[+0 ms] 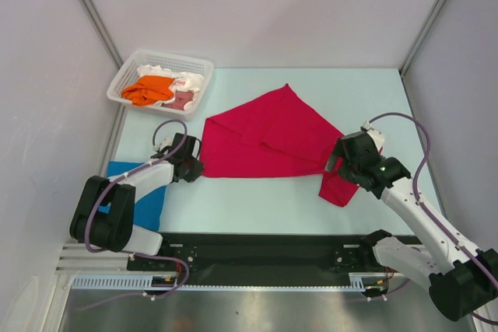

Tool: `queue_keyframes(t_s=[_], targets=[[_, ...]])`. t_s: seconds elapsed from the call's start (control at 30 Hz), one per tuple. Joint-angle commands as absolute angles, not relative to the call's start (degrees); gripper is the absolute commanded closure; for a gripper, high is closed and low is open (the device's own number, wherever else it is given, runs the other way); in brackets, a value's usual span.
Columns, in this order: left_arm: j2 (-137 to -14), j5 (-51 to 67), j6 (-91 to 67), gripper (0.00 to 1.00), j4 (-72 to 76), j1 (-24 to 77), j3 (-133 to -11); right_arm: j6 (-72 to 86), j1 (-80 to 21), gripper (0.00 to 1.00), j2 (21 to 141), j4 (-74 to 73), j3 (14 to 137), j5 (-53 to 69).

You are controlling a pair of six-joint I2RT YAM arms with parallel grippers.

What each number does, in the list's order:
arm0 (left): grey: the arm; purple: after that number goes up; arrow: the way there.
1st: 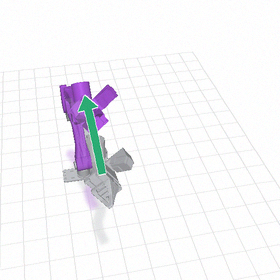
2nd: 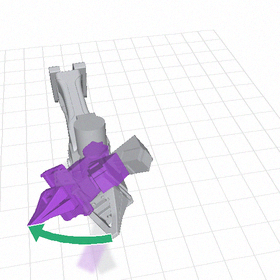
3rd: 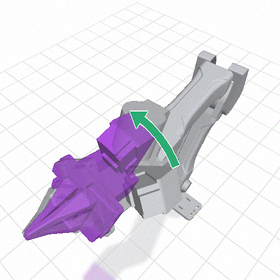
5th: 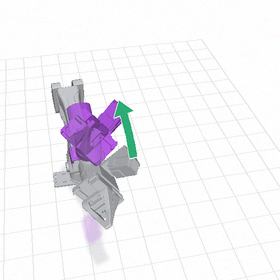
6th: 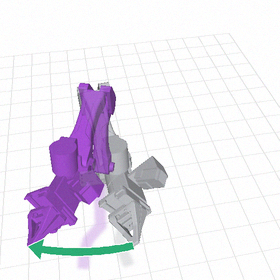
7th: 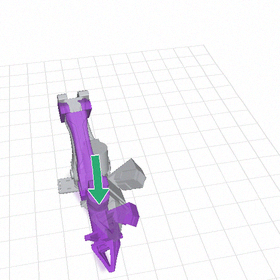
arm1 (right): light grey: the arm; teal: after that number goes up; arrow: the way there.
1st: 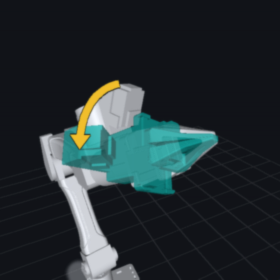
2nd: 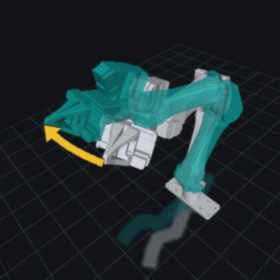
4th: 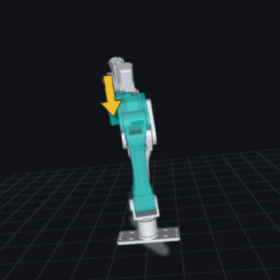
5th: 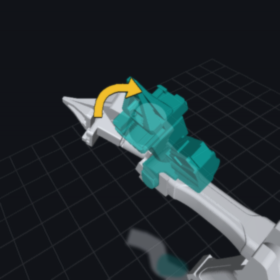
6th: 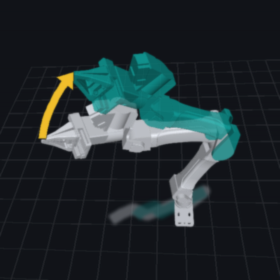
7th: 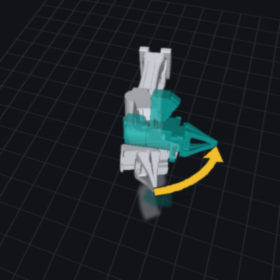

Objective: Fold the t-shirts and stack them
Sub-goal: Flatten the tshirt out

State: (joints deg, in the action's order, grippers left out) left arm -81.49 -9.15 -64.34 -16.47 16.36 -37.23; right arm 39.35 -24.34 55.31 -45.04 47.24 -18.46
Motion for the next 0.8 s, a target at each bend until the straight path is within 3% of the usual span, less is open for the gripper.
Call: queue_keyframes(t_s=[0.0, 0.07, 0.23, 0.37, 0.57, 0.77], targets=[[-79.47, -12.57, -63.20, 0.89, -16.79, 16.08, -35.08, 45.25, -24.70, 0.03, 55.81, -48.34, 48.34, -23.11], [-77.44, -12.66, -61.88, 1.00, -16.44, 16.08, -34.54, 49.54, -24.61, 0.03, 56.94, -49.57, 48.16, -23.82], [-69.71, -13.27, -56.78, 1.00, -15.21, 17.23, -32.70, 58.96, -24.78, 0.12, 59.59, -50.98, 47.11, -26.98], [-65.31, -10.38, -53.53, 0.97, -10.74, 17.49, -29.71, 64.77, -25.93, 0.28, 62.48, -49.05, 45.79, -28.48], [-63.54, -5.46, -52.47, 0.91, -2.64, 17.40, -24.96, 68.64, -29.61, 0.32, 70.83, -47.11, 45.79, -29.62], [-66.44, -2.90, -52.56, 0.97, -0.18, 17.49, -24.79, 71.02, -32.69, 0.49, 77.86, -44.83, 45.70, -31.55]])
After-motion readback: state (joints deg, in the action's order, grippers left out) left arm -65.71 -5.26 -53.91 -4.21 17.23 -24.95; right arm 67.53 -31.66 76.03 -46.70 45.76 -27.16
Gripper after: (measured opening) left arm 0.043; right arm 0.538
